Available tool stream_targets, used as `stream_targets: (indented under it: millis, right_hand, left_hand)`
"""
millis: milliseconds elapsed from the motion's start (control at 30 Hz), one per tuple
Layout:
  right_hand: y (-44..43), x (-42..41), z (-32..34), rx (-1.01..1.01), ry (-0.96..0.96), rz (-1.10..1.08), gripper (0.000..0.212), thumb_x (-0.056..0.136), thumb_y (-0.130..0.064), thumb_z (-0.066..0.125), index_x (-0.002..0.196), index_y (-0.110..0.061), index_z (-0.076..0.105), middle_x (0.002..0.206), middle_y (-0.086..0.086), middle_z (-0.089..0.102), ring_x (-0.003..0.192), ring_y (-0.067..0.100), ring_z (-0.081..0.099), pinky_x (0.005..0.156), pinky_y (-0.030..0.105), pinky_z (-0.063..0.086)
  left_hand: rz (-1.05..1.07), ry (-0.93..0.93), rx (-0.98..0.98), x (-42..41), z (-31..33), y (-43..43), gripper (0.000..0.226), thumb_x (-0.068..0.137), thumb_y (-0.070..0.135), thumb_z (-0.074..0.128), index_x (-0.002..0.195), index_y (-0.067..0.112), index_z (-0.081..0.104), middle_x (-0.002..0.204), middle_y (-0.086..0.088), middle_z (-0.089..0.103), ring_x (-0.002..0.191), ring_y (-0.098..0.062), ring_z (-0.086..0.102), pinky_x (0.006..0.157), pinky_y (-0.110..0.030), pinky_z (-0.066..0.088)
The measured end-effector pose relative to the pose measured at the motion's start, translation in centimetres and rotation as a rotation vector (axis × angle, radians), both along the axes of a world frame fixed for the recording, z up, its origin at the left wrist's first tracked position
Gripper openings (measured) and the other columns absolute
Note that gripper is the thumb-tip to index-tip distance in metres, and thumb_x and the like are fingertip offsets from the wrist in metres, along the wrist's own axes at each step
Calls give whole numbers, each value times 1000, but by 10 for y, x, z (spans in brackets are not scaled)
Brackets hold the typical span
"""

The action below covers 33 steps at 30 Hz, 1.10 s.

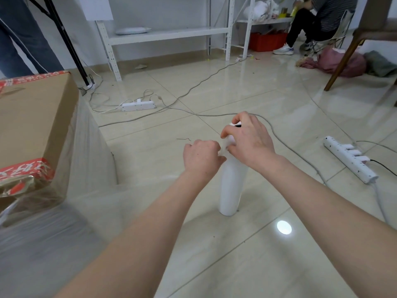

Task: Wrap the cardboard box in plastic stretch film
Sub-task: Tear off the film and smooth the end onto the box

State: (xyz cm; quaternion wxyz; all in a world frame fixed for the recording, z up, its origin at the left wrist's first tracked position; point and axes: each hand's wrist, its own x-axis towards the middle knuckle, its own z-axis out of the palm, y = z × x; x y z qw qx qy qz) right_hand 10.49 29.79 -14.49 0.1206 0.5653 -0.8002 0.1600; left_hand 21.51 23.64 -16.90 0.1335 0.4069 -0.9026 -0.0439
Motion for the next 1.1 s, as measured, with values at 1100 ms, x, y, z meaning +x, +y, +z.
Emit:
stream_targets:
  millis: [1100]
  right_hand:
    - [1, 9, -2, 157, 132, 36, 32, 84, -33, 65, 115, -36, 63, 143, 0, 35, 137, 24, 22, 113, 40, 19]
  left_hand:
    - [-152, 162, 259, 48, 8, -24, 11, 86, 26, 57, 77, 27, 64, 73, 12, 68, 77, -13, 63, 72, -36, 53]
